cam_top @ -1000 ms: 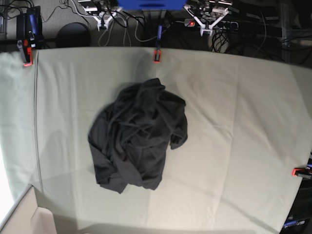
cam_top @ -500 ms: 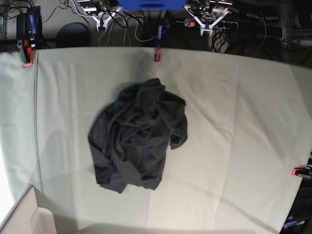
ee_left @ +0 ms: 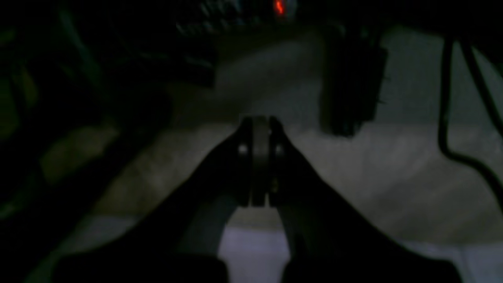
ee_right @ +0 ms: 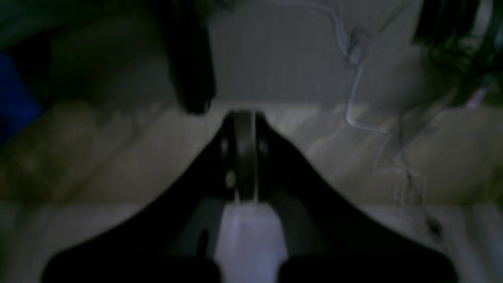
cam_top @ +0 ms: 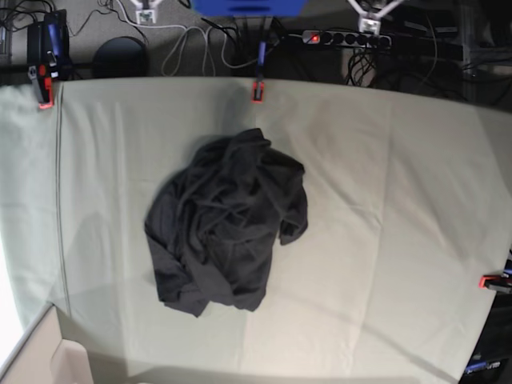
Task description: Layout the t-shirt on the table in an organized manner, then fold the t-shirt properly
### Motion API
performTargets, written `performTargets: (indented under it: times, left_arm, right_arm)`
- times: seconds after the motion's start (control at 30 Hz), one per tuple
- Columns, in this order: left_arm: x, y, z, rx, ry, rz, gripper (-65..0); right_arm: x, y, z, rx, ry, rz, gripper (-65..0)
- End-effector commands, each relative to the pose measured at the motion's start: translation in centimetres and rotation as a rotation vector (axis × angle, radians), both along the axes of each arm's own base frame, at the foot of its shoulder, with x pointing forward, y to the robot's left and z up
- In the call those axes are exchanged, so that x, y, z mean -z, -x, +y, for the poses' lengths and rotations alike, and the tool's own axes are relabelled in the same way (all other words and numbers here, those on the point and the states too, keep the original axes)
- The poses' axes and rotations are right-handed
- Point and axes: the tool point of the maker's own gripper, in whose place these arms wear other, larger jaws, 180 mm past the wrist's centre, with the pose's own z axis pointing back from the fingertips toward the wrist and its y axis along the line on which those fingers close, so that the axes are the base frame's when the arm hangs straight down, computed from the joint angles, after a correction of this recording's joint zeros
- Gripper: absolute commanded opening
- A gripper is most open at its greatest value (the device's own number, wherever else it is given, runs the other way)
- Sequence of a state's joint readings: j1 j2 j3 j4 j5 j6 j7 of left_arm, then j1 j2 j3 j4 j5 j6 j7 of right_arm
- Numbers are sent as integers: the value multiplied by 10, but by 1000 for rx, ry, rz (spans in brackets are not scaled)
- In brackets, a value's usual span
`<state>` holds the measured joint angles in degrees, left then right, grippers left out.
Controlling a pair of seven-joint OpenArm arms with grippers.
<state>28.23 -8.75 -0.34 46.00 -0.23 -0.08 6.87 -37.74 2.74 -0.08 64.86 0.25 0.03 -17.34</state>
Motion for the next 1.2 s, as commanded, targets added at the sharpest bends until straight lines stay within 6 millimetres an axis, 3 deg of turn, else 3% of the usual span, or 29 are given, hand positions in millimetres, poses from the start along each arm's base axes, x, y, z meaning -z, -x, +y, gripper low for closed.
performTargets:
  times: [0.0,0.13,0.33,0.47,0.57,0.67,0.73,0.9,1.0,1.17]
  left_arm:
    - [-9,5,1,11,1,-20,-650]
    - [-58,-13,-7,32,37,-166,-650]
    - [-161,-82,-28,13,181,-458,-650]
    - [-203,-121,-40,-17,267,-590,-650]
    - [-226,-164,-48,-49,320,-711,-649]
    - [-226,-193,-53,-94,360,-747,-610]
    - [-220,-211,-58,-135,393,-720,-530]
    - [-209,-255,-75,-152,441,-663,-384]
    - [-201,-275,-83,-184,460,-666,-361]
    - [-188,-303,-96,-228,491,-656,-361]
  right_arm:
    - [-16,2,-7,-16,7,-26,-650]
    - [-85,-31,-13,-68,24,-188,-650]
    - [-173,-98,-2,-125,19,-398,-650]
    - [-180,-132,3,-129,10,-480,-650]
    - [-186,-161,18,-144,-22,-540,-648]
    - [-188,-180,34,-164,-56,-571,-606]
    - [-191,-190,50,-187,-93,-584,-552]
    - [-189,-191,68,-215,-130,-564,-397]
    - [-188,-190,68,-216,-131,-556,-361]
    - [-184,-180,63,-229,-120,-530,-363]
